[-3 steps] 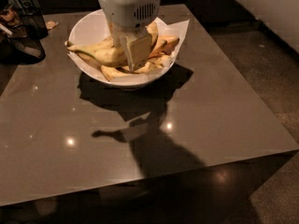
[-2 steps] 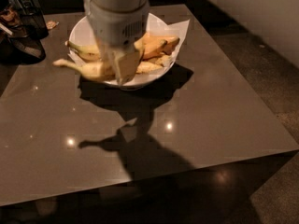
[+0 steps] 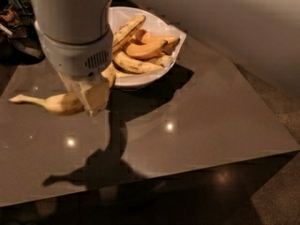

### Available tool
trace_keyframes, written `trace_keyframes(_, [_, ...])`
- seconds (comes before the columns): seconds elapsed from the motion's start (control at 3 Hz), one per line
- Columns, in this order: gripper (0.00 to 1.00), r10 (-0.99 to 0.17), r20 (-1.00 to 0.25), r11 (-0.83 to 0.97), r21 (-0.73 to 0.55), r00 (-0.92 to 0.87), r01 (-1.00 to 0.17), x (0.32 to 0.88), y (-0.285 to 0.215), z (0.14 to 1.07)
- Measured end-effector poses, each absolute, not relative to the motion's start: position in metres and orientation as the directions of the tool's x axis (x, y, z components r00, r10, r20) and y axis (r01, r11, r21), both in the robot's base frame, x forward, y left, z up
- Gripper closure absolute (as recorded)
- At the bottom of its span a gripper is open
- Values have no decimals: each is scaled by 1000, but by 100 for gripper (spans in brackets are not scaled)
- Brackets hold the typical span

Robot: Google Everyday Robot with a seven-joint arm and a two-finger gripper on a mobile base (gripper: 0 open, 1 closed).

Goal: Pick banana from white bowl

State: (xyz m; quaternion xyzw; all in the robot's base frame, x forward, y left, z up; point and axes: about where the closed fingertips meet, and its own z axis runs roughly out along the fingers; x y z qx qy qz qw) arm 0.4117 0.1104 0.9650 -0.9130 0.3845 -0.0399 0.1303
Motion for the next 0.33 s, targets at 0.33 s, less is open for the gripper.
trace_keyframes(0.33, [100, -711, -25, -669, -283, 703, -687, 410, 112, 970])
